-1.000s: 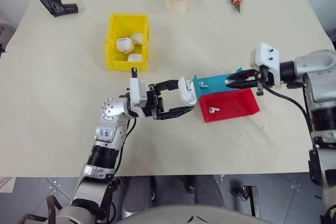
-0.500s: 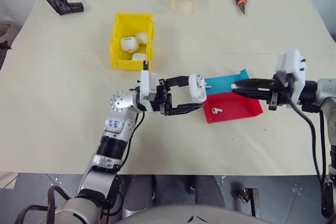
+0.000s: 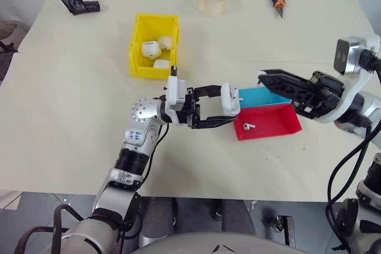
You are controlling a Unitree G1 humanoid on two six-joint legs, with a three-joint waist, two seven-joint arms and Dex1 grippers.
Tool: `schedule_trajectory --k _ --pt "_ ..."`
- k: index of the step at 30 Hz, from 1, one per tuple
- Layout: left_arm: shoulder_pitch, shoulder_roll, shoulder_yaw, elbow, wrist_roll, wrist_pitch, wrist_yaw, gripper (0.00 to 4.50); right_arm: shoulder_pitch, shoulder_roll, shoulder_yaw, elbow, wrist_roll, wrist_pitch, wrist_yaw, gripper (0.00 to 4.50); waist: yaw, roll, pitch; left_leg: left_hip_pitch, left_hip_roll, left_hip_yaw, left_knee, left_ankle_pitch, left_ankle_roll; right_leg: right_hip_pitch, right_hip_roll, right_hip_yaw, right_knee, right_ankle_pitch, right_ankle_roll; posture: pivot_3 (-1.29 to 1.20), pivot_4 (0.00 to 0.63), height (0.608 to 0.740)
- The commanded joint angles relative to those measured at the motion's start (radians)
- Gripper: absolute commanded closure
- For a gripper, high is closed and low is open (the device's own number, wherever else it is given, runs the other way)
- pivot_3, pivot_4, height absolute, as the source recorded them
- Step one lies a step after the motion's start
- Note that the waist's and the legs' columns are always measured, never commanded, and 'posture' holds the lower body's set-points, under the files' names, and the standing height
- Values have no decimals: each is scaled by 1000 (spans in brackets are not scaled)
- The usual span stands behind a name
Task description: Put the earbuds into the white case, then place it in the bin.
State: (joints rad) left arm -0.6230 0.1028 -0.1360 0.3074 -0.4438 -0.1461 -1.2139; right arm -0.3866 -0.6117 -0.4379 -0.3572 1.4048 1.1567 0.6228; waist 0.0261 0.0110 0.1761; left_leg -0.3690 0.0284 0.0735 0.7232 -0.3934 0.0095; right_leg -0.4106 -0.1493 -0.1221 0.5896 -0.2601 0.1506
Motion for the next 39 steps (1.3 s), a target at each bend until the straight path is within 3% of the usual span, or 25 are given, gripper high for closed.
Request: schedule_trajectory --k 1,11,39 --pt "-12 -17 -2 -8 10 -19 9 1721 37 22 21 -64 127 -36 -102 4014 0 0 0 0 0 0 0 0 0 0 0 0 0 0 0 0 150 740" --pt "-12 -24 5 -20 6 -17 13 1721 122 12 73 -84 170 -124 -150 4014 0 0 0 0 0 0 0 0 0 0 0 0 0 0 0 0 150 740" --pt "-7 -32 14 -37 -8 -12 23 1721 217 -26 170 -40 -33 -227 -82 4014 0 0 0 0 0 0 0 0 0 0 0 0 0 0 0 0 150 740"
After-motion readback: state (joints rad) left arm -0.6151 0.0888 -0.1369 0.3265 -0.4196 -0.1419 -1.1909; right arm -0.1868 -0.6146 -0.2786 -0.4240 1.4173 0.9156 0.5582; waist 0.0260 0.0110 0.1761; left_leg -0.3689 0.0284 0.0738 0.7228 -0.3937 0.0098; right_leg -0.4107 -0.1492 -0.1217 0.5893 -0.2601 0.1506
